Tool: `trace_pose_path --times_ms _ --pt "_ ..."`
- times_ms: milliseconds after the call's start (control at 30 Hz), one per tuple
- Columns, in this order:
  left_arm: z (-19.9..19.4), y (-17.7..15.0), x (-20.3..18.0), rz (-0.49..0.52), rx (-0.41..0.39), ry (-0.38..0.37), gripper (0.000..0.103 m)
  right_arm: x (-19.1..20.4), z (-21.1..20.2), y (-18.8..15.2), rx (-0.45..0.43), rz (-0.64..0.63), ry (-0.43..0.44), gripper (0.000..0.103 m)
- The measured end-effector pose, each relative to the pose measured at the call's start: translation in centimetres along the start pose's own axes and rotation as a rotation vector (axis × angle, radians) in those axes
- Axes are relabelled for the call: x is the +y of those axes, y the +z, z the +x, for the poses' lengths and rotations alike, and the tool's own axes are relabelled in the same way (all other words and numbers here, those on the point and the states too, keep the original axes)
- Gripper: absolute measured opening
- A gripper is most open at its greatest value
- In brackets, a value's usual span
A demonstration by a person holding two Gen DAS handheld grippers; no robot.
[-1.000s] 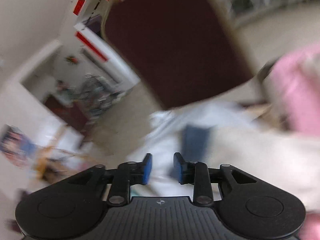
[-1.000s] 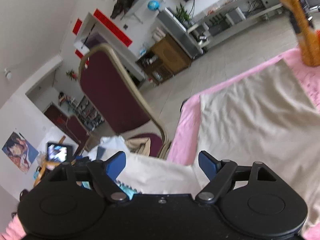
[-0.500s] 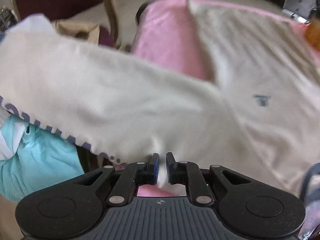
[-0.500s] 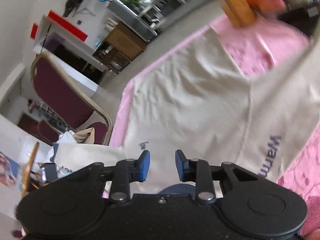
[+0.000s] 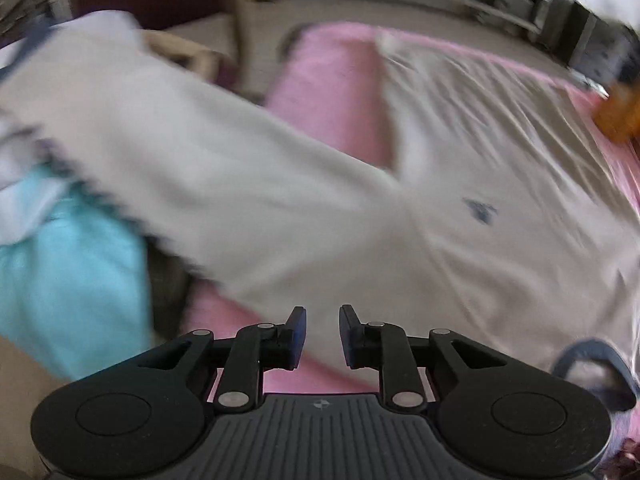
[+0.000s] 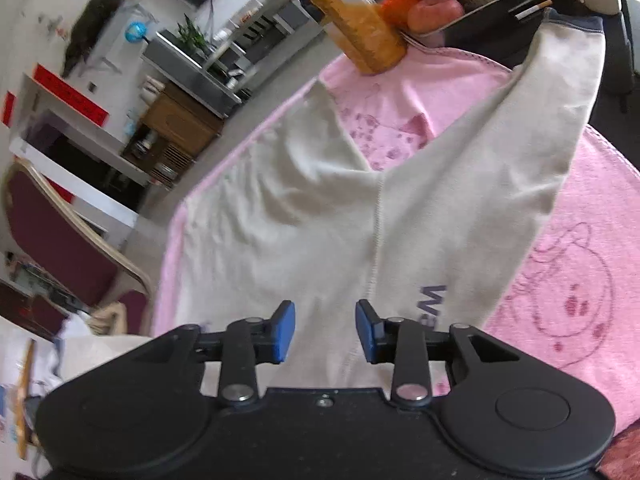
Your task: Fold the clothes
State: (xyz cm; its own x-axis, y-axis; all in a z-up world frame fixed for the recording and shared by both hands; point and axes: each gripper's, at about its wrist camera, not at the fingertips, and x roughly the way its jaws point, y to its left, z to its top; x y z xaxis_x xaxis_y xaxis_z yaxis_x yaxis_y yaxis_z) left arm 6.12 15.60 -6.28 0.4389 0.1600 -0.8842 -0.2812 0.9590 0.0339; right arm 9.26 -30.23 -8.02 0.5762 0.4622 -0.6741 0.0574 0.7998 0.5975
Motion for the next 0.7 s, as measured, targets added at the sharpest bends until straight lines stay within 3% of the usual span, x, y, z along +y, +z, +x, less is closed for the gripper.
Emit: trace_pose_path --times_ms 200,233,300,367,433,500,600,700 --pt "2.1 -0.8 -3.5 0.14 0.017 0.114 0.03 2.6 4.3 -2.7 0.083 -0.318 -0.236 0.025" --pt "1.9 -1.1 -3.4 0.162 0.018 0.135 0.031 2.8 4.4 -3.3 0.087 -0.38 -0.28 0.016" --pt "1.7 -1.5 -2.8 0.164 0.032 0.17 0.031 2.9 4.1 -4.2 0.089 -0.465 -0.389 0.015" --pt "1.6 -1.7 -2.1 0.148 0.043 0.206 0.029 2.1 3.0 -4.6 0.072 -0.451 -0.476 0.016" --pt "0.7 -2.6 -1.3 0.097 0.032 0.236 0.019 0.9 1.7 -4.3 0.045 -0.378 -0.543 0.019" --pt "-0.5 -2.7 -0.6 0.046 -0.034 0.183 0.019 0.2 0.1 -3.6 -0.013 -0.313 -0.518 0.019" --pt "-2.1 -2.3 -0.8 0.026 -0.128 0.05 0.02 0.3 -1.5 -3.1 -0.068 -0.237 -0.328 0.019" --pt "-1.8 -2.2 -3.1 0.093 -0.11 -0.106 0.023 1.5 -0.3 -3.6 0.033 -0.228 -0.149 0.019"
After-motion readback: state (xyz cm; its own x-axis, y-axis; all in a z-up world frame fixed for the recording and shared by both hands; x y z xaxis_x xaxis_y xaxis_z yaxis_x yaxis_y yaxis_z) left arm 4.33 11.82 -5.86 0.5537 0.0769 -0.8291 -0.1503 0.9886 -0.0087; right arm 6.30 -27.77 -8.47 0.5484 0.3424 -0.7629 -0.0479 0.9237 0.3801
